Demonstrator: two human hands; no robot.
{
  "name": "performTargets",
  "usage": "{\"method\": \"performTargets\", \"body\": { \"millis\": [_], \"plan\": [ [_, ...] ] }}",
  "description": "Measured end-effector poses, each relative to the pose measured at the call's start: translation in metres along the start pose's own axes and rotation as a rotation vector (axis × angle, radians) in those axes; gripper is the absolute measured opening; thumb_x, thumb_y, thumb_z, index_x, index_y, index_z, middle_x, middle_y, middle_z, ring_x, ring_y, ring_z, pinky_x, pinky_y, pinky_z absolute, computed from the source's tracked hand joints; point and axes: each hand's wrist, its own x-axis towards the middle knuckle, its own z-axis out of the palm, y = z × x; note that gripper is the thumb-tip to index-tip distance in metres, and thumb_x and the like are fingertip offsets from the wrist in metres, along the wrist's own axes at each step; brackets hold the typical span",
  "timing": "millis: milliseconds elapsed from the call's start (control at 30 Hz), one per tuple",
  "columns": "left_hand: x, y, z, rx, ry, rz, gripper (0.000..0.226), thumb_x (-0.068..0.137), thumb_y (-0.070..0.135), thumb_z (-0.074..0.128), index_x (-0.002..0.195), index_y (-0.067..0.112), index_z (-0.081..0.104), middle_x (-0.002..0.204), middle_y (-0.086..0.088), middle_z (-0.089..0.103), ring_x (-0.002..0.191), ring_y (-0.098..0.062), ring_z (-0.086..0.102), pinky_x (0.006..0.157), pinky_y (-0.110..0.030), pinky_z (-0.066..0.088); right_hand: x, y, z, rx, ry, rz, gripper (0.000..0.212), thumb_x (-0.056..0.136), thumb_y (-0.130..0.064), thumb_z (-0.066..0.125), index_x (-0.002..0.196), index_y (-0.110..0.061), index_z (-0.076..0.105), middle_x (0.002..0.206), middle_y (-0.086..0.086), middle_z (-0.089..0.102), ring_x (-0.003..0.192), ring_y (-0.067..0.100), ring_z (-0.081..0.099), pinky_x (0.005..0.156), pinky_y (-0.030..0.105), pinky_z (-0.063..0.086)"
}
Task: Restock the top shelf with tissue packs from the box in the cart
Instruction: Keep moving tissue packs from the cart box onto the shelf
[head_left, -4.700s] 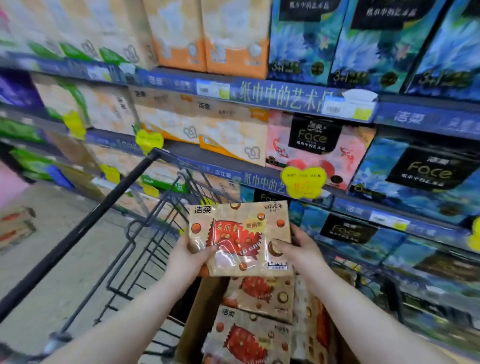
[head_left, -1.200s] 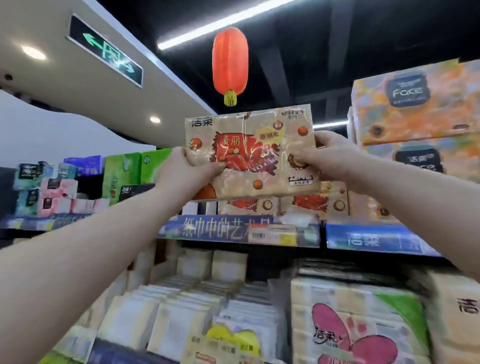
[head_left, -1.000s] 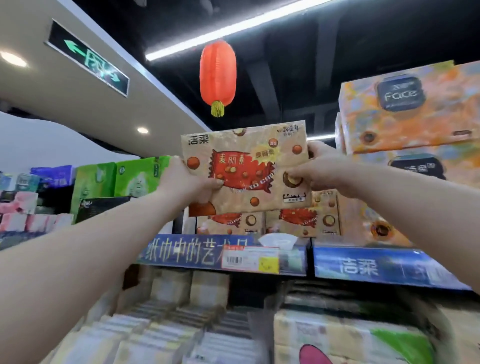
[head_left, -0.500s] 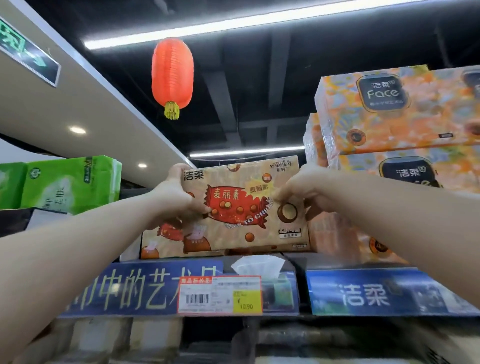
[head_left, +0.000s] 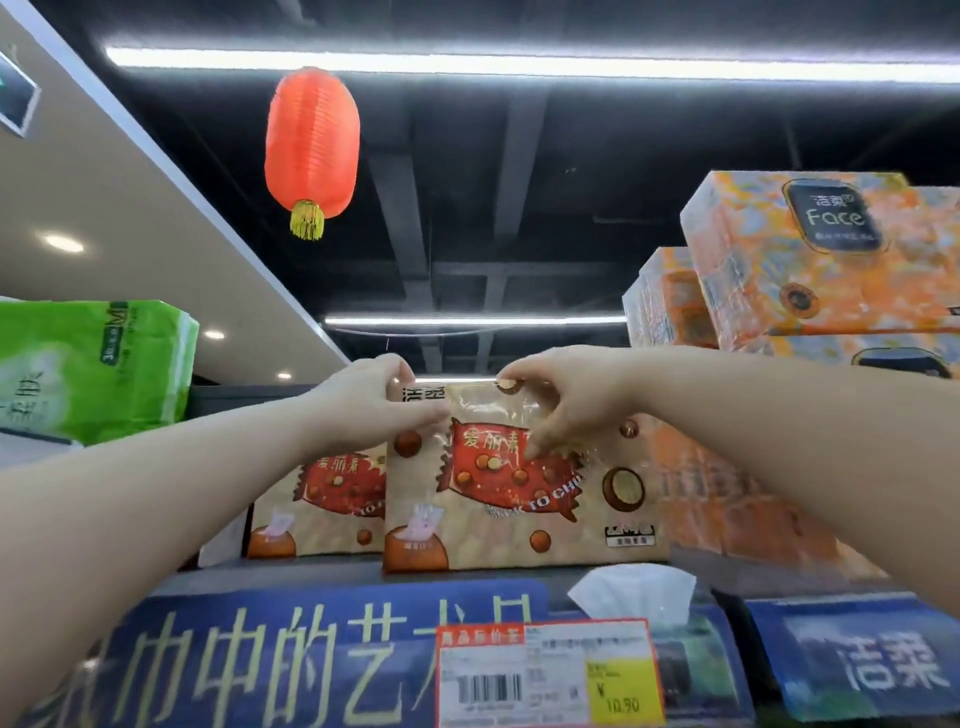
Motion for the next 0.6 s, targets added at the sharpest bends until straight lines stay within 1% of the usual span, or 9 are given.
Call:
{"method": "performTargets", "body": {
  "millis": [33, 67, 100, 133, 200, 267, 333, 467, 600],
  "plan": [
    [0.004, -0.001, -0.001, 0.014, 0.073, 0.032, 0.050, 0.085, 0.053, 0.057, 0.122, 0.020, 0.050, 0.120, -0.001, 0.053, 0.104, -0.016, 0.054, 0.068, -0.024, 0.045, 0.007, 0.000, 0.000, 0.038, -0.035, 0.022, 0.087, 0.074, -0.034, 0.078, 0.145, -0.033, 0.029, 0.137, -0.004, 0.045, 0.123, 0.021, 0.047, 0.100, 0.036, 0.044],
    [0.009, -0.003, -0.002, 0.018, 0.141, 0.069, 0.047, 0.087, 0.052, 0.054, 0.120, 0.018, 0.053, 0.121, -0.002, 0.055, 0.105, -0.017, 0.054, 0.072, -0.027, 0.046, 0.013, 0.001, -0.001, 0.069, -0.067, 0.050, 0.088, 0.072, -0.033, 0.079, 0.144, -0.036, 0.029, 0.135, -0.003, 0.046, 0.120, 0.023, 0.049, 0.097, 0.040, 0.048],
    [0.012, -0.005, -0.003, 0.022, 0.198, 0.108, 0.044, 0.089, 0.051, 0.052, 0.118, 0.017, 0.055, 0.120, -0.003, 0.056, 0.104, -0.017, 0.054, 0.075, -0.029, 0.047, 0.018, 0.002, -0.003, 0.087, -0.092, 0.077, 0.089, 0.071, -0.032, 0.080, 0.143, -0.038, 0.029, 0.134, -0.003, 0.046, 0.118, 0.025, 0.051, 0.093, 0.043, 0.051],
    [0.016, -0.008, -0.005, 0.035, 0.238, 0.140, 0.042, 0.091, 0.049, 0.050, 0.115, 0.016, 0.057, 0.117, -0.003, 0.056, 0.101, -0.017, 0.055, 0.076, -0.030, 0.048, 0.022, 0.003, -0.006, 0.084, -0.112, 0.094, 0.088, 0.071, -0.033, 0.081, 0.143, -0.038, 0.030, 0.132, -0.003, 0.046, 0.116, 0.026, 0.053, 0.091, 0.043, 0.053],
    [0.021, -0.015, -0.006, 0.079, 0.304, 0.175, 0.036, 0.093, 0.045, 0.048, 0.111, 0.014, 0.057, 0.114, -0.003, 0.055, 0.095, -0.017, 0.056, 0.074, -0.029, 0.047, 0.028, 0.005, -0.011, 0.025, -0.133, 0.100, 0.085, 0.071, -0.036, 0.080, 0.142, -0.032, 0.034, 0.125, -0.005, 0.048, 0.113, 0.022, 0.054, 0.089, 0.038, 0.053],
    [0.024, -0.025, -0.003, 0.107, 0.357, 0.160, 0.033, 0.095, 0.041, 0.047, 0.112, 0.014, 0.056, 0.116, -0.003, 0.054, 0.095, -0.017, 0.055, 0.074, -0.030, 0.046, 0.033, 0.009, -0.014, -0.021, -0.138, 0.120, 0.085, 0.070, -0.037, 0.080, 0.141, -0.028, 0.035, 0.115, -0.007, 0.047, 0.108, 0.019, 0.053, 0.088, 0.035, 0.052],
    [0.024, -0.036, 0.003, 0.130, 0.347, 0.111, 0.032, 0.095, 0.039, 0.047, 0.114, 0.015, 0.055, 0.118, -0.003, 0.054, 0.098, -0.018, 0.054, 0.077, -0.031, 0.046, 0.040, 0.017, -0.013, -0.075, -0.155, 0.163, 0.084, 0.069, -0.036, 0.082, 0.140, -0.025, 0.038, 0.112, -0.008, 0.050, 0.107, 0.019, 0.055, 0.091, 0.037, 0.052],
    [0.024, -0.044, 0.011, 0.239, 0.230, 0.060, 0.035, 0.093, 0.039, 0.050, 0.121, 0.017, 0.051, 0.125, -0.003, 0.052, 0.110, -0.020, 0.052, 0.090, -0.038, 0.048, 0.052, 0.038, -0.005, -0.137, -0.184, 0.256, 0.071, 0.070, -0.030, 0.081, 0.132, -0.024, 0.046, 0.113, -0.003, 0.058, 0.105, 0.022, 0.061, 0.089, 0.039, 0.055],
    [0.024, -0.043, 0.015, 0.236, 0.222, 0.065, 0.038, 0.093, 0.040, 0.050, 0.124, 0.018, 0.049, 0.130, -0.003, 0.050, 0.115, -0.021, 0.051, 0.093, -0.038, 0.048, 0.065, 0.048, 0.007, -0.106, -0.168, 0.288, 0.069, 0.072, -0.031, 0.079, 0.131, -0.023, 0.044, 0.116, -0.001, 0.056, 0.109, 0.024, 0.059, 0.091, 0.042, 0.053]
  ]
}}
